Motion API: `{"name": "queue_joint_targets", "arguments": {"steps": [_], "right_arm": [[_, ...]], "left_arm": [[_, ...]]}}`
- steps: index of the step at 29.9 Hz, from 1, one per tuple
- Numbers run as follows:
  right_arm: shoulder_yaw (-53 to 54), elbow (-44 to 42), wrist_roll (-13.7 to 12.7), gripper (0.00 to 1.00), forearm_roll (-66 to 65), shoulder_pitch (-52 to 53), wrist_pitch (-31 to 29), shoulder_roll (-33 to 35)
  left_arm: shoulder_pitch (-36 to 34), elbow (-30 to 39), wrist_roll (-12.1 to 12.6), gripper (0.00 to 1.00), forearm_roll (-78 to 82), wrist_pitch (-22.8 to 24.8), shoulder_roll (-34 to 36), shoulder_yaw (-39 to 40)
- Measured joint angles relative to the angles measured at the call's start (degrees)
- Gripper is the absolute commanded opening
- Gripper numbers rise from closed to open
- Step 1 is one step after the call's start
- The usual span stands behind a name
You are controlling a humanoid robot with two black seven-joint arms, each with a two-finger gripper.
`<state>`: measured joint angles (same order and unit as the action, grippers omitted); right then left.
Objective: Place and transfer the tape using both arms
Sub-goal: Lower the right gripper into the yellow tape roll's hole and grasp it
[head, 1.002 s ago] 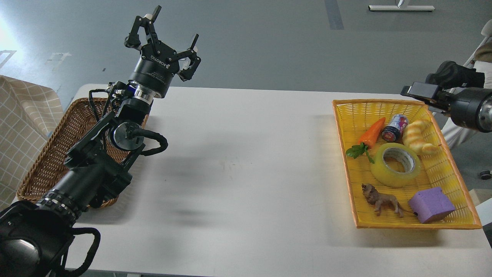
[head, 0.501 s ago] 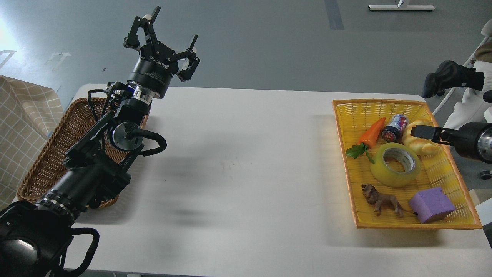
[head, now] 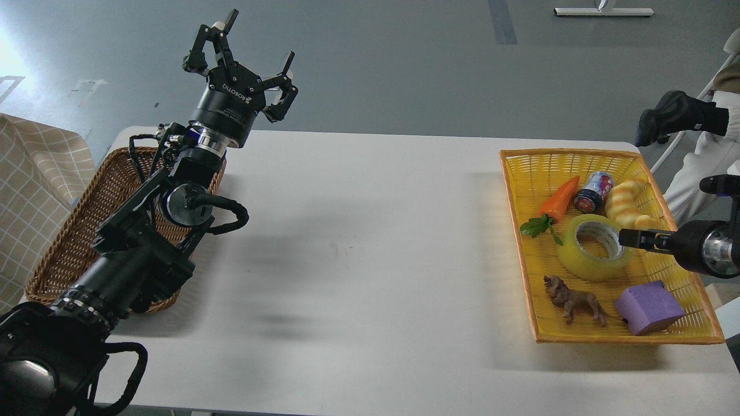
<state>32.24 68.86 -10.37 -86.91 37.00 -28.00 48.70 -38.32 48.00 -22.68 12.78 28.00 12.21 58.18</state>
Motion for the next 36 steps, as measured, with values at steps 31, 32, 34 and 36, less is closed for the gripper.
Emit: {"name": "queue_joint_targets", "arguments": {"steps": [31, 32, 34, 36], "right_arm": [[-0.94, -1.88, -0.88, 0.00, 0.21, 0.24, 0.00, -3.56], [-0.94, -1.15, -0.88, 0.00, 0.25, 0.37, 0.00, -2.89], [-0.76, 0.44, -0.88, 0.00, 0.33, 0.63, 0.00, -0.59], [-0.56, 3.05, -0.82, 0.00, 0.46, 0.89, 0.00, 2.03]], "left_arm": [[0.07, 0.09, 0.00, 0.98, 0.04, 0.00, 0.04, 0.10], [0.07, 0.08, 0.00, 0.98, 0.04, 0.00, 0.03, 0.10], [0.03, 0.08, 0.01, 0.98, 0.02, 0.00, 0.00, 0.10], [0.01, 0.08, 0.02, 0.98, 0.02, 0.00, -0.06, 0.10]]}}
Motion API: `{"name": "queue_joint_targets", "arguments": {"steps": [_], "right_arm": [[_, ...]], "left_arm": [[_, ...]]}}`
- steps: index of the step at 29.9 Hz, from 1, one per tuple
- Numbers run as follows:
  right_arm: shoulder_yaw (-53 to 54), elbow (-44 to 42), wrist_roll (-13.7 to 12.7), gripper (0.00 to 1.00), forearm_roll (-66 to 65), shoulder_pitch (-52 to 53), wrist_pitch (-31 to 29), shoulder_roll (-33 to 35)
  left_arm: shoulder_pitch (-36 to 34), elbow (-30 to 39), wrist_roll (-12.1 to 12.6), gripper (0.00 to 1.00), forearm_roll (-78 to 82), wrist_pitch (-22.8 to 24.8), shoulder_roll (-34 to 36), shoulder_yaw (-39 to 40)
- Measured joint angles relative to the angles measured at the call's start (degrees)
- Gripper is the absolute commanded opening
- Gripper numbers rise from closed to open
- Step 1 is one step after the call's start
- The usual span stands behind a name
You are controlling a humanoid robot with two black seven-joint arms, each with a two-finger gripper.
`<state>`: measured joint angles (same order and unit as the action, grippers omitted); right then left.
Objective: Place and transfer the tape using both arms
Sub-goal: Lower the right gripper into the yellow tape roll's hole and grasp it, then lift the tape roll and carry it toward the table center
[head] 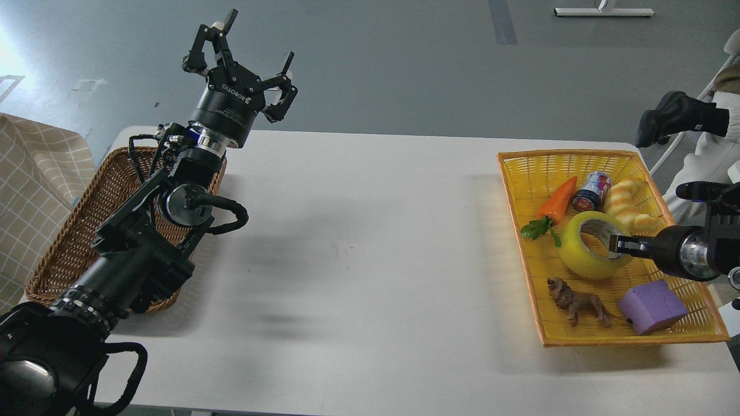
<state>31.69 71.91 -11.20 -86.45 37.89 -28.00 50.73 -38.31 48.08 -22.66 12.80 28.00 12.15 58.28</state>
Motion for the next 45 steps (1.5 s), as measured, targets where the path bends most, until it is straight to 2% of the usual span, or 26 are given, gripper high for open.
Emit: {"name": "queue_joint_targets", "arguments": {"steps": [8, 15, 26, 39, 45], "right_arm": [[2.78, 11.32, 0.49, 0.00, 3.82, 3.65, 0.00, 9.58], [3.02, 12.63, 0.48, 0.00, 4.70, 10.24, 0.00, 8.55], [1.94, 8.43, -0.10, 0.00, 0.71, 15.15, 0.00, -9.97], [-9.99, -9.82, 0.27, 0.00, -2.66, 23.02, 0.00, -34.56], [-13.83, -14.56, 0.30, 0.00, -2.52, 23.64, 0.00, -41.58]], "left_arm": [[-0.02, 0.00, 0.04, 0.98, -0.04, 0.00, -0.62, -0.01], [-0.20, 0.08, 0.04, 0.98, -0.05, 0.00, -0.66, -0.08], [-0.03, 0.00, 0.05, 0.98, 0.04, 0.00, -0.23, -0.10], [0.51, 0.00, 0.16, 0.98, 0.03, 0.00, -0.81, -0.63], [0.52, 0.00, 0.16, 0.98, 0.03, 0.00, -0.87, -0.57]]}}
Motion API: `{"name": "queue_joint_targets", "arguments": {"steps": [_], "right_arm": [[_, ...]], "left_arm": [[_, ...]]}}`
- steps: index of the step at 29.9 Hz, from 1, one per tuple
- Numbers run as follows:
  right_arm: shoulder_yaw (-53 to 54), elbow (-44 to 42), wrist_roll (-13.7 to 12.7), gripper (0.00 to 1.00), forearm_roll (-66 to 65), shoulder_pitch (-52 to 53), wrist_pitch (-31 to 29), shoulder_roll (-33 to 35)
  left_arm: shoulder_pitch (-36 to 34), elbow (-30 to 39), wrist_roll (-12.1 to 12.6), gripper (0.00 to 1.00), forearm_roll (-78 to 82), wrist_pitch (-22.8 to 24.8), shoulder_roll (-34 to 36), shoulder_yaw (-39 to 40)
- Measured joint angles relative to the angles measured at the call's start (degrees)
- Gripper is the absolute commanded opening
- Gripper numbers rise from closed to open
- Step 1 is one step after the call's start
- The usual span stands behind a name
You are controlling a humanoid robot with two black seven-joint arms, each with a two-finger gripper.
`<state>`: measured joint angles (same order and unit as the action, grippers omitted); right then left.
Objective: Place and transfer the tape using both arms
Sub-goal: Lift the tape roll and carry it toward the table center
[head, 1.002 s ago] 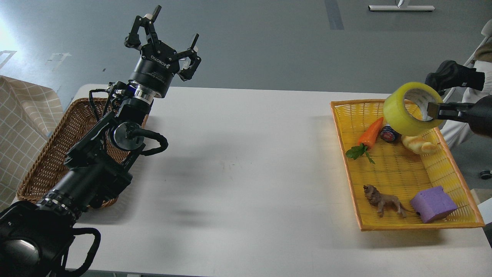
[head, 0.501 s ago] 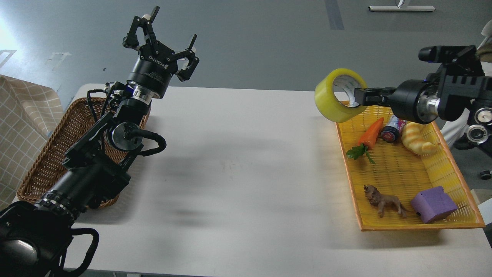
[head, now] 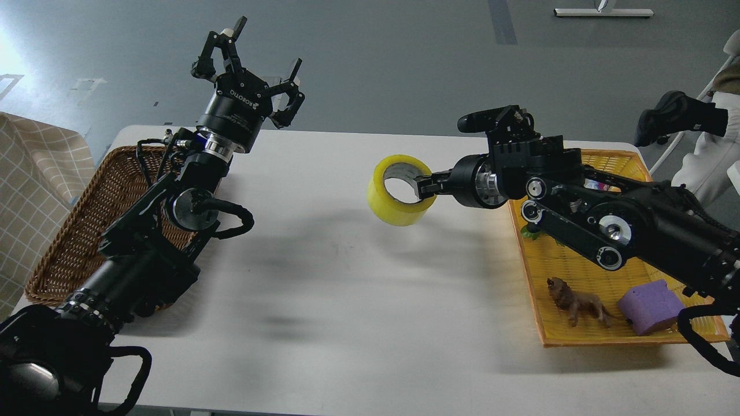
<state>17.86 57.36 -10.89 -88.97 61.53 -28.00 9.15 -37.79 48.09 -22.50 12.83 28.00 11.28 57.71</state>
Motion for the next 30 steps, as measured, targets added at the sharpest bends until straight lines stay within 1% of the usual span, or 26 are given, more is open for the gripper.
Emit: {"name": "queue_joint_targets", "arguments": {"steps": [5, 15, 27, 30], "right_arm": [[-1.61, -2.45, 0.02, 0.00, 0.02, -0.57, 0.00, -3.67], [-2.47, -6.20, 0.09, 0.00, -0.25, -2.20, 0.00, -8.12], [-4.50, -12.84, 0.09, 0.00, -0.34, -2.23, 0.00, -9.14], [-4.69, -13.37, 0.09, 0.00, -0.33, -2.21, 0.00, -9.15]], "left_arm": [[0.00, 0.00, -0.08, 0.98, 0.00, 0.00, -0.10, 0.03], [-0.07, 0.26, -0.09, 0.98, 0.01, 0.00, -0.01, 0.14], [-0.10, 0.84, -0.09, 0.98, 0.00, 0.00, -0.03, 0.22], [-0.13, 0.88, -0.09, 0.98, 0.01, 0.00, -0.03, 0.22]]}}
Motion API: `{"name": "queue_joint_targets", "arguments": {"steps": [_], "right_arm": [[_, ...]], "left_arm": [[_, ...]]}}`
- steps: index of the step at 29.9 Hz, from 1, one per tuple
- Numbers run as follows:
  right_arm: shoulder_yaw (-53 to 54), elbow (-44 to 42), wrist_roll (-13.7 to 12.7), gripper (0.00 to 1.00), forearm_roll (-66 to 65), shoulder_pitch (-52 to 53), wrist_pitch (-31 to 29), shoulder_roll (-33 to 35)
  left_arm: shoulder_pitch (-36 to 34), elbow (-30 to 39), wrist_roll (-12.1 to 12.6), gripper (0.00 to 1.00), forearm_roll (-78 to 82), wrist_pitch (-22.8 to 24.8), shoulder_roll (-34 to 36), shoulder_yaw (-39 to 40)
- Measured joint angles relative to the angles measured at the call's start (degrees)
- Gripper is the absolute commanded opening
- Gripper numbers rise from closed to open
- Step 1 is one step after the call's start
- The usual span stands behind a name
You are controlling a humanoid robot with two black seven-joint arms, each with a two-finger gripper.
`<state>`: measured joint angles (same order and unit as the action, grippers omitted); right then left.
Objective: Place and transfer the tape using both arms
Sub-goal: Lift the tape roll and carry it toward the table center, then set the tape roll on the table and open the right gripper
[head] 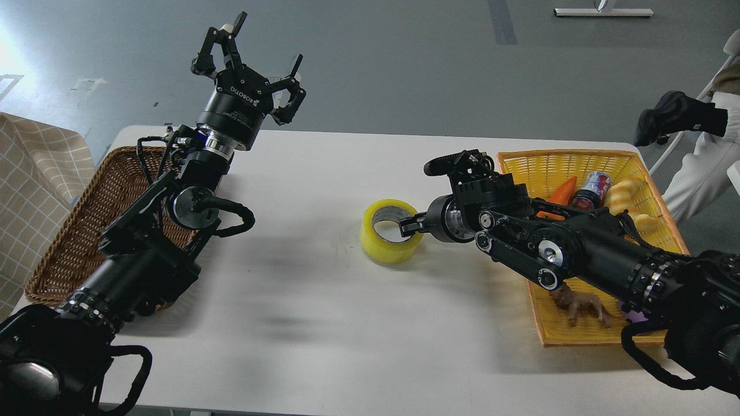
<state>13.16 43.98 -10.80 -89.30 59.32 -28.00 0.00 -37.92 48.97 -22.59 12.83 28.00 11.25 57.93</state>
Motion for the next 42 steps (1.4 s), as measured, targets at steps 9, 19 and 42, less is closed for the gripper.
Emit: {"name": "queue_joint_targets", "arguments": {"steps": [9, 19, 42], "right_arm": [[-0.06, 0.08, 0.22, 0.00, 0.23, 0.22, 0.00, 0.00], [0.07, 0.39, 0.26, 0.09, 0.54, 0.34, 0.00, 0.00], [0.02, 0.41, 0.26, 0.50, 0.65, -0.05, 0.00, 0.00]], "left_arm": [[-0.05, 0.16, 0.00, 0.98, 0.00, 0.00, -0.08, 0.00], [0.02, 0.25, 0.00, 0.98, 0.00, 0.00, -0.18, 0.00], [-0.04, 0.34, 0.00, 0.98, 0.00, 0.00, -0.65, -0.01]]}}
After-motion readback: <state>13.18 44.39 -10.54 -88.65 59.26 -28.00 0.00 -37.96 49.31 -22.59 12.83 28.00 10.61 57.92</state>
